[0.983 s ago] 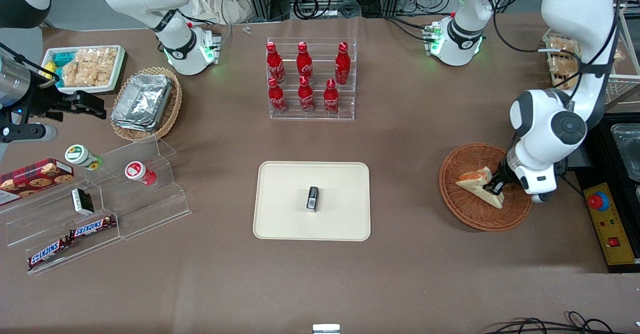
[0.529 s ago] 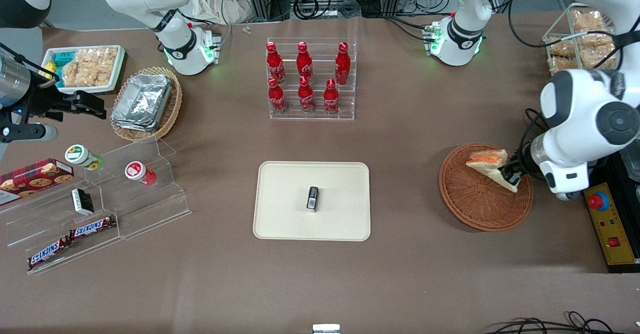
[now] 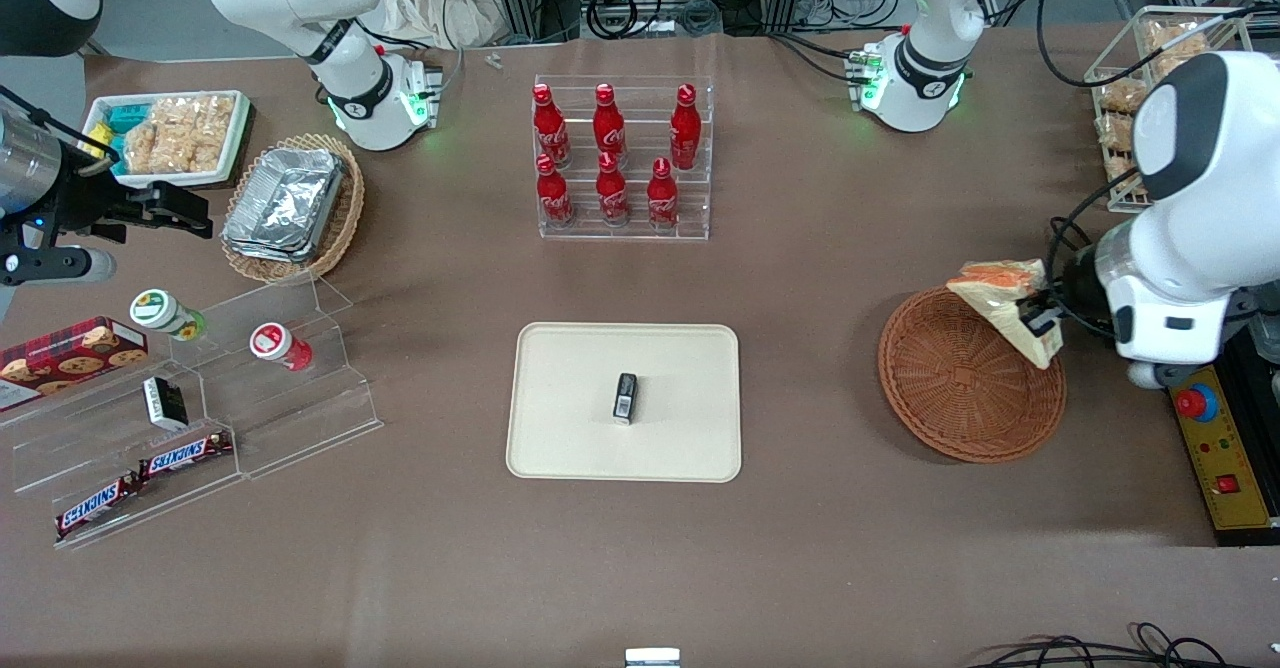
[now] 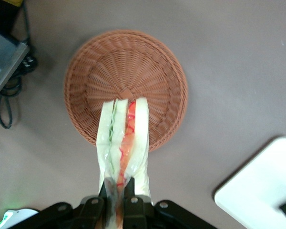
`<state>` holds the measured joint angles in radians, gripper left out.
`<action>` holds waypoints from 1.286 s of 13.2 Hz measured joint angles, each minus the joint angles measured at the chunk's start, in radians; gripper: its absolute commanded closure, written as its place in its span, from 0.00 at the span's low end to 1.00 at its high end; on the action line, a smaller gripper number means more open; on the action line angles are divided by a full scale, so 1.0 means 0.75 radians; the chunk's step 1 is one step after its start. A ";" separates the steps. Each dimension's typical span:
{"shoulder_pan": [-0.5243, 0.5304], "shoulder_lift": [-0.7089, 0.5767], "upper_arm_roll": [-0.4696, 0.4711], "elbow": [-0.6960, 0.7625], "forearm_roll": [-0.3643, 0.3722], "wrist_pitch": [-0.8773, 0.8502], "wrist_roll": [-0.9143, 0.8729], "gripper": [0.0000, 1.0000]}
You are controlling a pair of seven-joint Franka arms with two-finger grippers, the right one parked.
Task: Place sandwich from basket to tray
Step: 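Carry the sandwich with the left gripper over to the cream tray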
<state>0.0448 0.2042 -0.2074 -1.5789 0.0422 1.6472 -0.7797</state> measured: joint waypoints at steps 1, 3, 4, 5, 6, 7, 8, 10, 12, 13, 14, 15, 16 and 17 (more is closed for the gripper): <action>-0.003 0.017 -0.036 0.000 0.000 0.000 0.013 1.00; -0.016 0.052 -0.091 0.004 0.000 0.002 0.063 1.00; -0.019 0.071 -0.122 0.016 0.000 0.002 0.085 1.00; -0.020 0.091 -0.164 0.029 0.000 0.002 0.098 1.00; -0.021 0.109 -0.211 0.039 0.003 0.004 0.104 1.00; -0.023 0.126 -0.263 0.049 0.015 0.005 0.108 1.00; -0.024 0.148 -0.318 0.060 0.044 0.008 0.112 1.00; -0.027 0.205 -0.429 0.093 0.137 0.027 0.125 1.00; -0.030 0.260 -0.498 0.105 0.186 0.101 0.150 1.00; -0.030 0.290 -0.521 0.105 0.200 0.148 0.166 1.00; -0.031 0.327 -0.545 0.106 0.208 0.201 0.176 1.00; -0.031 0.366 -0.567 0.106 0.212 0.256 0.183 1.00; -0.033 0.408 -0.590 0.106 0.221 0.313 0.190 1.00; -0.049 0.453 -0.611 0.107 0.254 0.362 0.194 1.00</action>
<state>0.0077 0.5440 -0.6654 -1.4985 0.2328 1.9184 -0.6342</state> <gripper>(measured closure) 0.859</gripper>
